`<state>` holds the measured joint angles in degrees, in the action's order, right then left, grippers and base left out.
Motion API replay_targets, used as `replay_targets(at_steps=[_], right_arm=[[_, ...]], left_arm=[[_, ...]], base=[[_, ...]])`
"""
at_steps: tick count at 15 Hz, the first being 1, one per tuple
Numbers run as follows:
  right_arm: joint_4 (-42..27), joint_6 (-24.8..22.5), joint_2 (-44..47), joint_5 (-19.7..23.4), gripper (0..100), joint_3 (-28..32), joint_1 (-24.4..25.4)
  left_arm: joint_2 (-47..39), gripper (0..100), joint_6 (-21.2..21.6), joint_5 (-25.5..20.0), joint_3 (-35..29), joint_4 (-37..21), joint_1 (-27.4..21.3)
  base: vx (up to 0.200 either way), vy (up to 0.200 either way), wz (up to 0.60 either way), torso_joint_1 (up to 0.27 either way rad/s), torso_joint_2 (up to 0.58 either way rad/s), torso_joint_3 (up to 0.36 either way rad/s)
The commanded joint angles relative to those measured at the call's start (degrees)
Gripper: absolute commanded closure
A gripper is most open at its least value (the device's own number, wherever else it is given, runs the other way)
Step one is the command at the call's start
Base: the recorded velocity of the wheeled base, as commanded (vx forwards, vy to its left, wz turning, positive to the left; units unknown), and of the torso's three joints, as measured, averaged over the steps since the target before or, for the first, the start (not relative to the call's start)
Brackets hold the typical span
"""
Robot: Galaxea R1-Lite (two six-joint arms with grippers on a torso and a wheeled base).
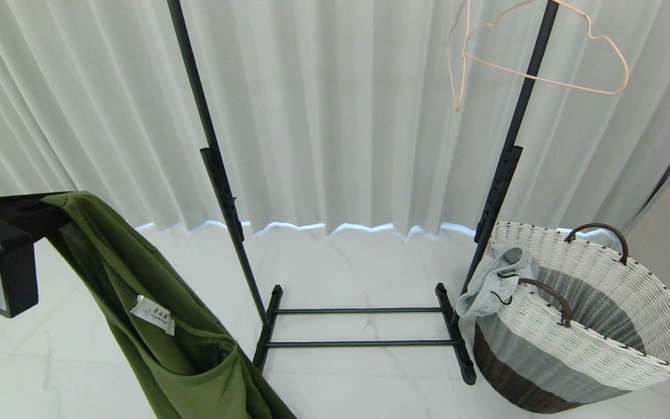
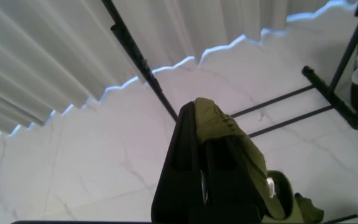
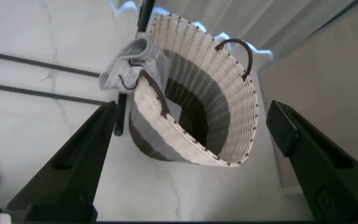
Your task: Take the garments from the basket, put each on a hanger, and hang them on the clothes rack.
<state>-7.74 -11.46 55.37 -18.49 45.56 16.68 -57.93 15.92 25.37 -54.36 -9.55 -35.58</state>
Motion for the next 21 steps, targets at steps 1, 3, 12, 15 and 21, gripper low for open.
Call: replay_targets(at_steps=[1,3,12,15,21], right_arm=[[0.0,-0.1,0.8,0.5,0,0.1,-0.8],[0.1,-0.1,1.6,0.6,0,0.5,-2.1],[0.4,-0.1,2.6,1.2,0,0.7,-3.8],[1.0,-0.4,3.2,1.2,0,0.8,-3.8],[2.5,-0.9,3.4,0.8,0,0.9,-3.8]], left_arm=[[1.6,100,0.0,-0.8,0.8,0.1,0.2],[1.0,100,0.1,-1.0,0.5,0.2,0.2],[2.5,100,3.5,-1.0,0.7,0.3,0.6],[2.6,100,3.5,-0.9,0.5,0.3,0.6],[2.6,100,3.5,-1.0,0.7,0.3,0.6]], base=[[0.000,0.000,0.00,0.032,-0.19,-0.183],[0.000,0.000,0.00,0.124,-0.34,-0.249],[0.000,0.000,0.00,0.174,-0.47,-0.282],[0.000,0.000,0.00,0.203,-0.48,-0.276],[0.000,0.000,0.00,0.230,-0.51,-0.281]])
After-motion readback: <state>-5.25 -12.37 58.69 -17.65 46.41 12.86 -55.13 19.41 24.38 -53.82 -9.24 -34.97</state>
